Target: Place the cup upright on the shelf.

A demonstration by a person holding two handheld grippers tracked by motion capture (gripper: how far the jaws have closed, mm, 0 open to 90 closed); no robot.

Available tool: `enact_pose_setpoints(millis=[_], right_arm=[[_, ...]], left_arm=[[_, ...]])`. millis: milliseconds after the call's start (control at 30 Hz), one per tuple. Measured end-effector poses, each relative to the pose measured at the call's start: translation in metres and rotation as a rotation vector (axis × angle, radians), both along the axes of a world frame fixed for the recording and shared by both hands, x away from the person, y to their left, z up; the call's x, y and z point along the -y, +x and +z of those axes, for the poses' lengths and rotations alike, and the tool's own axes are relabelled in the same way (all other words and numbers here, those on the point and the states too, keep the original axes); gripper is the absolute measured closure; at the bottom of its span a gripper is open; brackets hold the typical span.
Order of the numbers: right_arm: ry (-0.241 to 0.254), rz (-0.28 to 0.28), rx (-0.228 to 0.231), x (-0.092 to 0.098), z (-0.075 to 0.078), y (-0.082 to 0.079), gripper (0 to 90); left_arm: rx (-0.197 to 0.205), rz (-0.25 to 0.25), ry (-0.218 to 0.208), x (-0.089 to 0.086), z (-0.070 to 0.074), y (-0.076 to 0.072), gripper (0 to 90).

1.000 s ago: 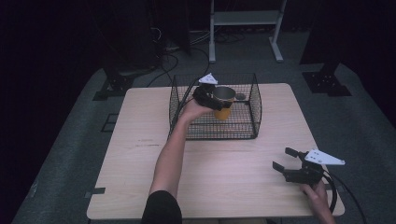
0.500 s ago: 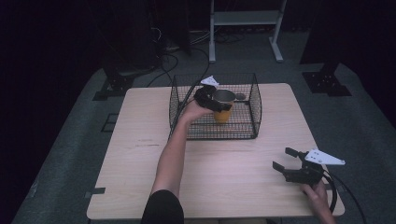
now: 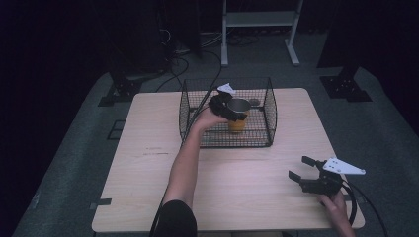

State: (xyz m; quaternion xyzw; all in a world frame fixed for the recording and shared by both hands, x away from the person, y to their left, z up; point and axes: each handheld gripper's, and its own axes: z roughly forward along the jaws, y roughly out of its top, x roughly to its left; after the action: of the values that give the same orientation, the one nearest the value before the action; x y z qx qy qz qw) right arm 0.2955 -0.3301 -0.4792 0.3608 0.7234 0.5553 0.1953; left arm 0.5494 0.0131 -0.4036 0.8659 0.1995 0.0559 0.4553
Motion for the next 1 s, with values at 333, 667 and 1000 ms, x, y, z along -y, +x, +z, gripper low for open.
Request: enact_pose_setpoints(millis=[333, 667, 1000], right_arm=[[0.002, -0.004, -0.001, 0.0001, 0.0001, 0.0001, 12.8], [0.005, -0.004, -0.002, 0.0003, 0.0, 0.0002, 12.8], [0.005, -0.005, -0.001, 0.0003, 0.0, 0.0001, 12.8]], left_arm=[[-0.007, -0.011, 0.035, 0.003, -0.0038, 0.0011, 13.0], [-0.012, -0.017, 0.052, 0.0026, -0.0042, 0.0001, 10.5], [0.003, -0.015, 0.069, 0.0021, -0.0028, -0.0011, 7.9]])
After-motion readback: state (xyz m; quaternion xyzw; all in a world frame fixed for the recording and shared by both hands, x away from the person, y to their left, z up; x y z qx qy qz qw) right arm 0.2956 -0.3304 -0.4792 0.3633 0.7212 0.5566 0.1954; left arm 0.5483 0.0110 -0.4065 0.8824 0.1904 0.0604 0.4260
